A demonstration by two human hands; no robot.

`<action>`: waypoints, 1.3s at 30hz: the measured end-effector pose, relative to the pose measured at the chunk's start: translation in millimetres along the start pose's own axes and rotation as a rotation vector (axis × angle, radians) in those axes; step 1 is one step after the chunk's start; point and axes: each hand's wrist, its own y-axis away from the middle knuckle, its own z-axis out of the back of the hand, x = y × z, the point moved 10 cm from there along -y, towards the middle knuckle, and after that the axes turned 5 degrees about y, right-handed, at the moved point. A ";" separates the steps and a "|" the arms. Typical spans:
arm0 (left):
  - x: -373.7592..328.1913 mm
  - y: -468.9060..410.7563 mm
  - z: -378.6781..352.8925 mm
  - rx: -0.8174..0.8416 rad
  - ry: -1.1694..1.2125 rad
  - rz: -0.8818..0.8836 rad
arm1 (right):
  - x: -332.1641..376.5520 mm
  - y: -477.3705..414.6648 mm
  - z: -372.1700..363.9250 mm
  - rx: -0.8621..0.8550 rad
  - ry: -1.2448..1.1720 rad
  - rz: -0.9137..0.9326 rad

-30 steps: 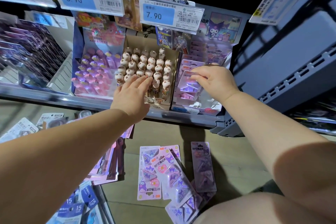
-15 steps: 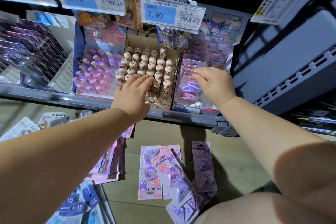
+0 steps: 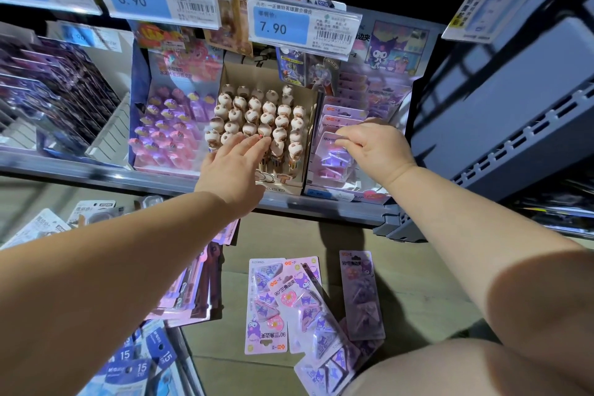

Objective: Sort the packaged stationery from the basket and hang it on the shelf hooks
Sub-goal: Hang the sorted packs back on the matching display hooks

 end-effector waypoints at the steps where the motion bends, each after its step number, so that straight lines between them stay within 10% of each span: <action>1: 0.4 -0.1 0.2 0.000 -0.001 -0.001 | 2.8 0.0 4.7 -0.028 -0.006 0.015; 39: 1.1 -2.2 -2.1 -0.022 0.019 -0.014 | -1.4 -2.9 23.3 -0.333 0.115 0.093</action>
